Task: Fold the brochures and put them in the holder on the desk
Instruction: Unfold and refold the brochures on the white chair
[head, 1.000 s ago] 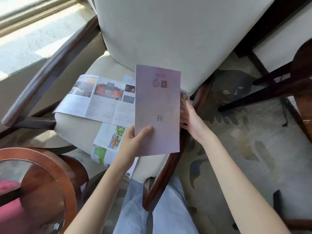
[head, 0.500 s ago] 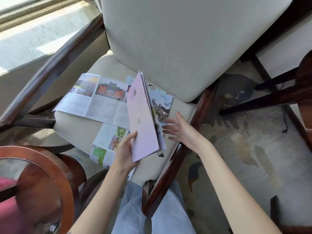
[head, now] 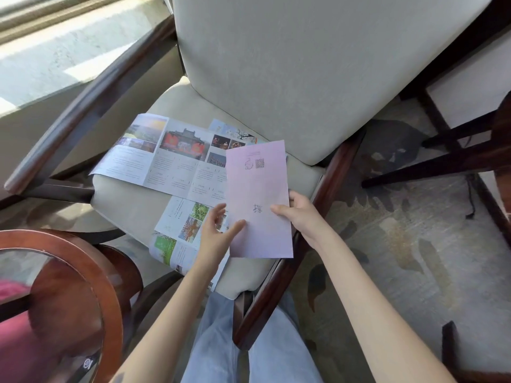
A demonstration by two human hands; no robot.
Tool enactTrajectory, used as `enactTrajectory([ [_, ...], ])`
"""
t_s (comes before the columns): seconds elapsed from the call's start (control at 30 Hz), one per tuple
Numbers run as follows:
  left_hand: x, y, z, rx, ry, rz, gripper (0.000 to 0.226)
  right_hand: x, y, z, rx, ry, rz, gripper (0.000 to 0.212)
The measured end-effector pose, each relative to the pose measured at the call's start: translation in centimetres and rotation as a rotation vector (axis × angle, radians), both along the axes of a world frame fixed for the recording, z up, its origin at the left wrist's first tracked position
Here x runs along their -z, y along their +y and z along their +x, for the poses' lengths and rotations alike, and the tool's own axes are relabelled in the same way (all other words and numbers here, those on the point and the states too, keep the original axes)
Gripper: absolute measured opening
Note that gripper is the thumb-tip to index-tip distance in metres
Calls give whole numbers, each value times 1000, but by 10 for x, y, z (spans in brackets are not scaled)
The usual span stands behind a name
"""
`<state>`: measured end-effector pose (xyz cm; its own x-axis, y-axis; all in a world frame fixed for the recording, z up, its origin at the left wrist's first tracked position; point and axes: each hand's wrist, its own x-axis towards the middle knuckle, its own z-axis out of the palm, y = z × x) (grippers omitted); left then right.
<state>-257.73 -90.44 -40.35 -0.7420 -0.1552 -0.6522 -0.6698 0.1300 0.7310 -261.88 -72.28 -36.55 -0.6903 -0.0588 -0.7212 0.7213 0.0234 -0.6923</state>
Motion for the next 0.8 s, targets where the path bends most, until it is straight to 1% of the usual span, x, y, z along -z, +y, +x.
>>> enactTrajectory([
  [0.03, 2, -1, 0, -10, -10, -35, 56, 0, 0, 0, -7, 21, -4, 22],
  [0.1, 3, -5, -2, -23, -59, -8, 75, 1, 2, 0, -42, 80, -17, 23],
  [0.13, 2, -9, -5, -13, -57, 36, 81, 2, 4, 0, -73, 120, -11, 27],
  [0.2, -2, -17, -11, 49, -8, 114, 84, 3, 7, -3, -143, 202, 51, 32],
  [0.27, -8, -22, -18, 98, 36, 169, 74, 6, 9, -6, -204, 277, 133, 26],
  [0.3, -11, -24, -21, 96, 48, 175, 61, 6, 10, -7, -227, 313, 154, 26],
  [0.37, -19, -24, -24, 89, 105, 142, 27, 6, 11, -7, -244, 373, 177, 33],
  [0.4, -23, -24, -25, 92, 134, 110, 22, 7, 11, -6, -239, 414, 218, 34],
  [0.47, -29, -25, -26, 130, 251, 113, 23, 11, 11, -4, -205, 517, 375, 28],
  [0.5, -32, -24, -26, 145, 333, 126, 24, 13, 10, -3, -159, 535, 451, 26],
  [0.53, -33, -22, -25, 139, 392, 126, 26, 14, 8, -2, -83, 505, 499, 26],
  [0.57, -32, -21, -24, 109, 410, 97, 33, 13, 8, -1, 18, 425, 488, 29],
  [0.6, -30, -19, -23, 72, 409, 75, 43, 11, 7, -1, 131, 297, 401, 31],
  [0.63, -30, -18, -23, 44, 409, 58, 48, 7, 6, -1, 230, 130, 246, 32],
  [0.67, -29, -16, -22, 26, 416, 44, 49, 5, 6, -1, 281, -57, 86, 34],
  [0.7, -29, -16, -21, 23, 426, 29, 49, 5, 6, -1, 274, -213, -26, 40],
  [0.73, -28, -16, -21, 31, 436, 12, 48, 6, 8, 1, 229, -309, -93, 46],
  [0.77, -27, -15, -19, 45, 453, -8, 46, 7, 10, 3, 190, -346, -138, 48],
  [0.8, -27, -15, -18, 66, 472, -30, 42, 8, 11, 4, 163, -339, -175, 46],
])
